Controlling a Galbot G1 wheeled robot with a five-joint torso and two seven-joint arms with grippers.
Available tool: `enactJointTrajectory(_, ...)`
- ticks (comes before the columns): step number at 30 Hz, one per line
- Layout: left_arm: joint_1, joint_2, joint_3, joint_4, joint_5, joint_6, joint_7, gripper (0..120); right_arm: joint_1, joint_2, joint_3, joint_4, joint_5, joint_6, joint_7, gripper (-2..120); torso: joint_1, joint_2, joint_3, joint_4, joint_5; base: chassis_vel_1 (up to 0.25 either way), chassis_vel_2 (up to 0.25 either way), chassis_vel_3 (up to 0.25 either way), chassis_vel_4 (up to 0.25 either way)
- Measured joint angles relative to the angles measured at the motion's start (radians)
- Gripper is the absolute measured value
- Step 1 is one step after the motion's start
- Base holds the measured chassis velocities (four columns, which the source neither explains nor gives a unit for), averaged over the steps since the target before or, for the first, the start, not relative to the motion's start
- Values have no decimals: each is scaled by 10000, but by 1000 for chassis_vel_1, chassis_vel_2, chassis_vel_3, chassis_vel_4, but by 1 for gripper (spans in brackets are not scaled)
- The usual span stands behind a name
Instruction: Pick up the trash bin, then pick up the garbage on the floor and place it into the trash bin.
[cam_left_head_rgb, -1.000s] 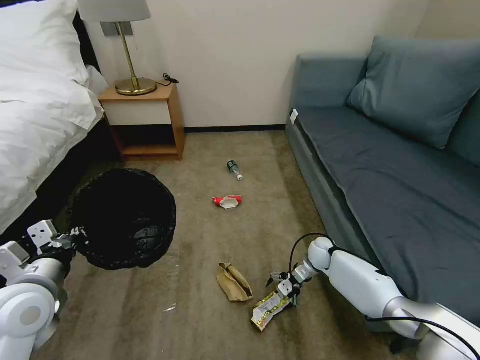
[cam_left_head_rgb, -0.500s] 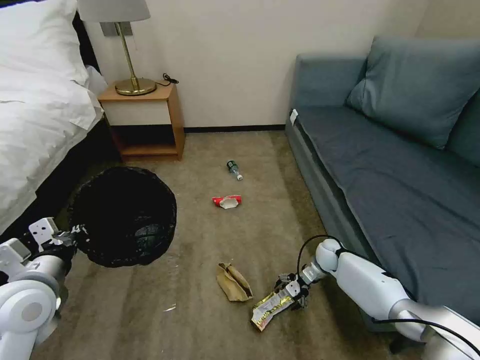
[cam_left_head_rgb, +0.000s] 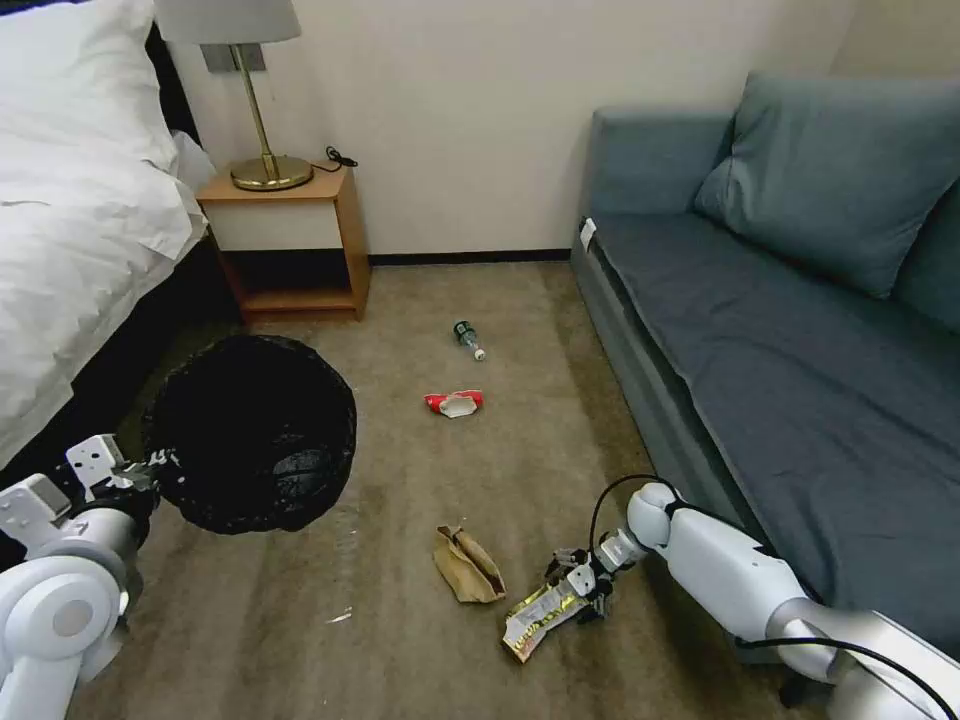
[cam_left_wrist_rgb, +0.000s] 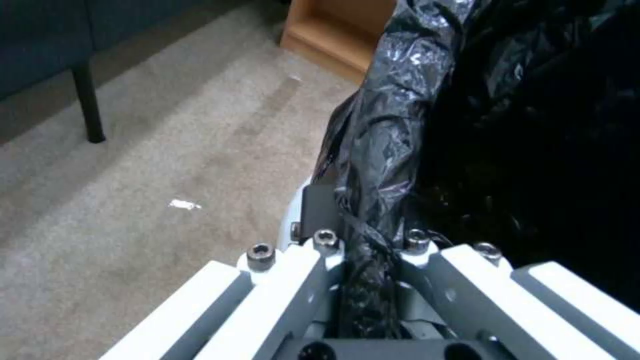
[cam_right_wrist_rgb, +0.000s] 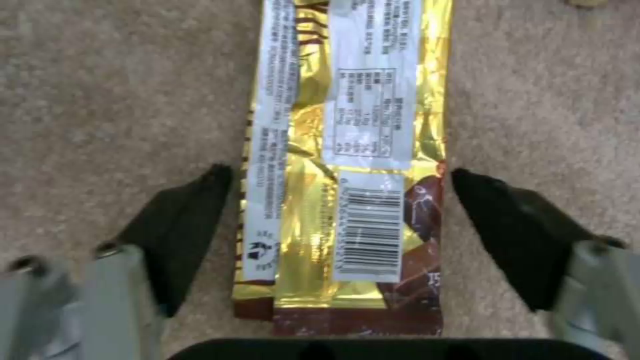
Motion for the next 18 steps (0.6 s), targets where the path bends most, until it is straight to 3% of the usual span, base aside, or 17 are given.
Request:
enactJointTrajectory(9,-8,58,25,-24,-12,-51,-2,1,2,57,-73,-49,120,-50,40,62,-1,2,-2,1,-4,0,0,0,0)
enactJointTrajectory(18,-26,86,57,-83,-44,-88,-56,1,-60,-20,-92,-35,301,-114,407,51,-1,2,1,4,9,0,0,0,0)
